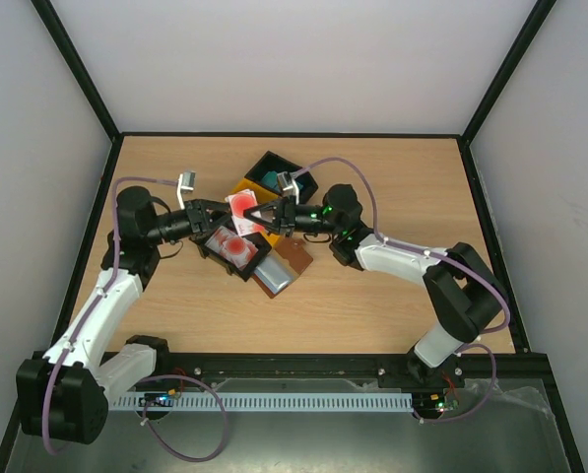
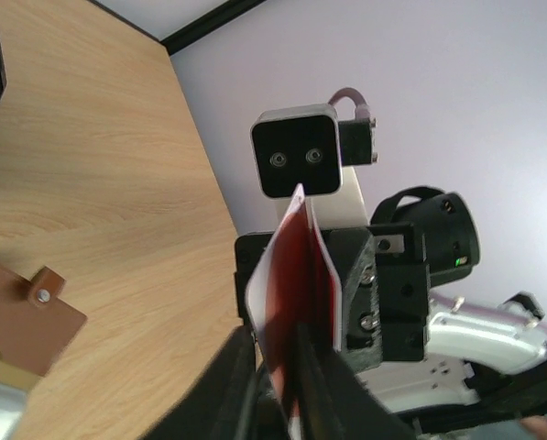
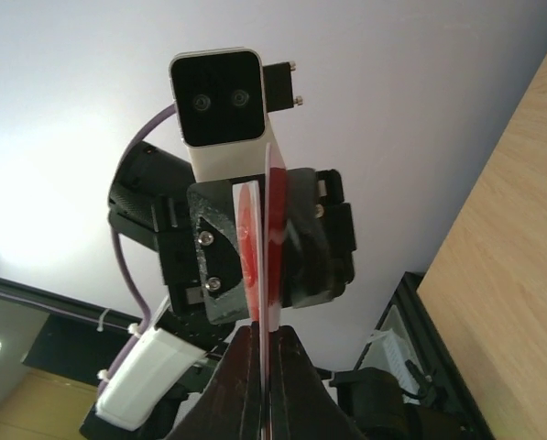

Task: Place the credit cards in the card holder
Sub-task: Adjust the credit card, then move the storage box to the center of the board.

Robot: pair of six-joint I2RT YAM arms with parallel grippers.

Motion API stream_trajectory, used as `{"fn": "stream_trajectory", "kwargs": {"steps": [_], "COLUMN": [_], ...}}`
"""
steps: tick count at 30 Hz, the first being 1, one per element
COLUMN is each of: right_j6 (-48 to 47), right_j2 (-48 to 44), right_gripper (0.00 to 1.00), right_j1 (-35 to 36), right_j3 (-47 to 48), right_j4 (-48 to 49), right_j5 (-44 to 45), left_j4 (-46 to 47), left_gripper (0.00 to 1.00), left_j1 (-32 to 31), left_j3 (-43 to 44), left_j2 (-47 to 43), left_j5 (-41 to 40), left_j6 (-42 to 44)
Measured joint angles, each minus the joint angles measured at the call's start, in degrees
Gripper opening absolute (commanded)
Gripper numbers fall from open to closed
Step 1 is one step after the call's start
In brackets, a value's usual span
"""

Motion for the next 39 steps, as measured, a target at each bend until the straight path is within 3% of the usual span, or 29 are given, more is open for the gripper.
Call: {"fn": "stream_trajectory", "kwargs": {"steps": [2, 8, 16, 22, 29, 33, 39], "right_j6": [-1.97, -8.24, -8.74, -8.31, -11.04, -18.97, -33.79], "right_j2": [0.00, -1.20, -2.80, -3.34, -5.70, -8.85, -10.64], "right_gripper": [0.03, 0.02, 0.02, 0.02, 0.02, 0.02, 0.02], "right_j1": [0.09, 0.20, -0.90, -4.20, -5.07, -6.03, -6.14], "right_j3": [0.35, 0.96, -2.69, -6.16, -7.96, -8.09, -7.76], "right_j4": [-1.95, -8.28, -5.16, -5.18, -9.22, -19.21, -39.28], "right_j5": [0.39, 2.64, 2.08, 1.36, 1.84, 4.76, 14.01], "left_j4": [0.44, 0.83, -0.55, -0.39, -7.23, -14.58, -22.82], "left_gripper": [0.03, 0.03, 0.03, 0.03, 0.03, 0.03, 0.03], "left_j1": [-0.04, 1.09, 4.17, 8.39, 8.33, 5.05, -9.46], "left_j3": [-0.11, -0.52, -0.50, 0.17, 2.82, 3.67, 2.80], "left_j2": [-0.17, -0.59, -2.27, -2.99, -2.89, -1.40, 2.69], "left_j5": [-0.15, -0.74, 2.34, -0.07, -2.45, -6.19, -15.96], "left_j6": [-0.76, -2.95, -5.20, -5.73, 0.87, 8.02, 15.15]}}
